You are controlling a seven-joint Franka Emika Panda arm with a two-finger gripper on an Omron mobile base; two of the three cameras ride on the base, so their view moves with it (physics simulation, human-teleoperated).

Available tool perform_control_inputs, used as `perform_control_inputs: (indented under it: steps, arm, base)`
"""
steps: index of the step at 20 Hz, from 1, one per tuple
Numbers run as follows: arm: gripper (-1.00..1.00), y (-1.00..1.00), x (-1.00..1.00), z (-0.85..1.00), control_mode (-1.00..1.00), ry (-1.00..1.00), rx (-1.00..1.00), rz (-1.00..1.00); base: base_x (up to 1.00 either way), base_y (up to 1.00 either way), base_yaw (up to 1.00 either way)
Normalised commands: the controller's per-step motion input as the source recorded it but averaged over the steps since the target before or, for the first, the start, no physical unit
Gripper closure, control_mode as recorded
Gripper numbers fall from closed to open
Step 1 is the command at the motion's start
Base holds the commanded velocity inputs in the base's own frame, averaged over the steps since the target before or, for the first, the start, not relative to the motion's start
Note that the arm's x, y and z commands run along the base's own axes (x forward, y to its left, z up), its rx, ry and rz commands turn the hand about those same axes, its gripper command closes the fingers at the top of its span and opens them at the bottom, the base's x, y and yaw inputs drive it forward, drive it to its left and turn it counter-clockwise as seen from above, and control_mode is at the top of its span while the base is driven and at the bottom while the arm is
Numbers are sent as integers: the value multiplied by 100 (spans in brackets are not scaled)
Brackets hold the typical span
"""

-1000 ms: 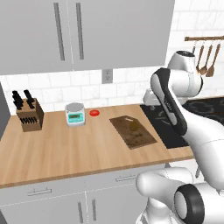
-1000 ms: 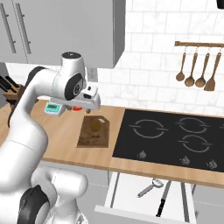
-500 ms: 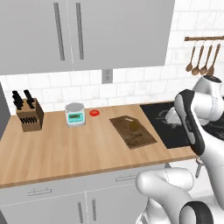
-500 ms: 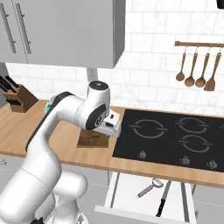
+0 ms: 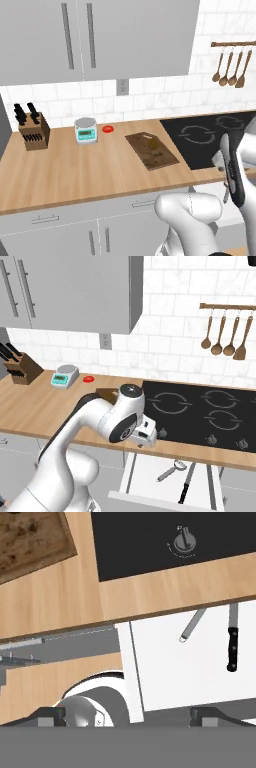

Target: Place the appropriate cutting tool for cutting the avocado skin on the cutting board.

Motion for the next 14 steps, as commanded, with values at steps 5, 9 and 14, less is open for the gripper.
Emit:
perform_control_inputs:
  steps: [5, 9, 14]
  arm:
    - [-100, -63, -44, -60, -100, 11, 0, -3]
    - [-100, -63, -33, -50, -100, 14, 0, 0]
    - [-100, -61, -3, -40, -100, 21, 0, 0]
  base:
    - [0, 0, 0]
    - [0, 0, 0]
    - [0, 0, 0]
